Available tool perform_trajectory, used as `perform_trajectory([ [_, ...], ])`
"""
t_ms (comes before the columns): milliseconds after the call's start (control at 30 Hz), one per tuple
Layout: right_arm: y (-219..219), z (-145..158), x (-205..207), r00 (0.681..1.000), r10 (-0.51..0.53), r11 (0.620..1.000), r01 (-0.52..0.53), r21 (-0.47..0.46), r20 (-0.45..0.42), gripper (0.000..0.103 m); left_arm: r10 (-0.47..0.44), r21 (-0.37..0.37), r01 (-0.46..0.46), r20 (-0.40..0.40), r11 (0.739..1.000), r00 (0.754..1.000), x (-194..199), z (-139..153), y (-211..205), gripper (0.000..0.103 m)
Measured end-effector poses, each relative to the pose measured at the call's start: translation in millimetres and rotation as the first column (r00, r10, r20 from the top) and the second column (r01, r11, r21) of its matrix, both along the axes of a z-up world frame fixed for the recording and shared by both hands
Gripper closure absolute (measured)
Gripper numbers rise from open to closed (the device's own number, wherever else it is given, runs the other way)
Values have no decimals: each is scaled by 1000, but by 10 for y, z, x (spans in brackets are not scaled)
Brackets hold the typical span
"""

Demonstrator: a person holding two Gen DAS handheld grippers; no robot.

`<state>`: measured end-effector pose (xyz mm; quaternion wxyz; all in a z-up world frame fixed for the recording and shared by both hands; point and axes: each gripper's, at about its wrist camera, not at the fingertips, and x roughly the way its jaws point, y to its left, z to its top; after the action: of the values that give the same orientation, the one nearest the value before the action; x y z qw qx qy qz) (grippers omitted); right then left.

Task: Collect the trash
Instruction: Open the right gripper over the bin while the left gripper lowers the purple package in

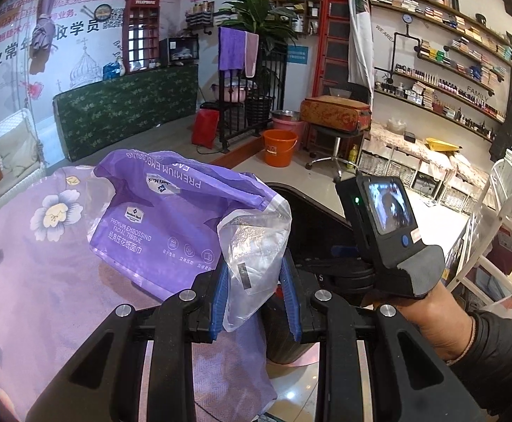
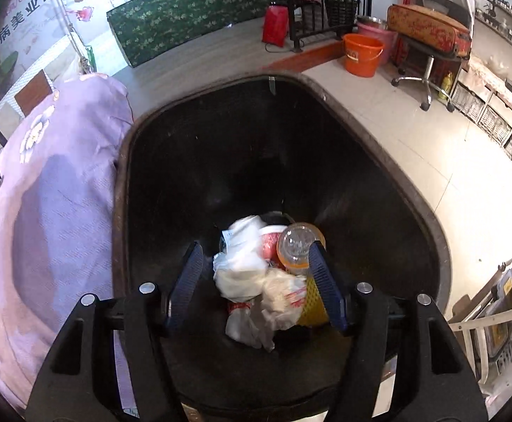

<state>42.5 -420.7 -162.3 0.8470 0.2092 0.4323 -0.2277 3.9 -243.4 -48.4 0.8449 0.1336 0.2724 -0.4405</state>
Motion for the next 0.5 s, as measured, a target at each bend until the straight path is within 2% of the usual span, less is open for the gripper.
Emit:
perform_trajectory([
  [100,-38,126,-56,999,-28,999,29,-25,35,35,-29,8,29,3,1000,1000,-10,-7,-86,76],
  [233,-135,311,-148,995,-65,997,69,-42,72,35,-72,15,72,-40,997,997,-6,-58,-252,76],
  [367,-232,449,-252,989,-101,992,108,-60,110,34,-113,36,115,-32,993,993,-16,-122,-444,76],
  [500,-307,537,-394,980,-140,986,151,-69,140,28,-175,62,177,-26,982,984,-46,-218,-646,75],
])
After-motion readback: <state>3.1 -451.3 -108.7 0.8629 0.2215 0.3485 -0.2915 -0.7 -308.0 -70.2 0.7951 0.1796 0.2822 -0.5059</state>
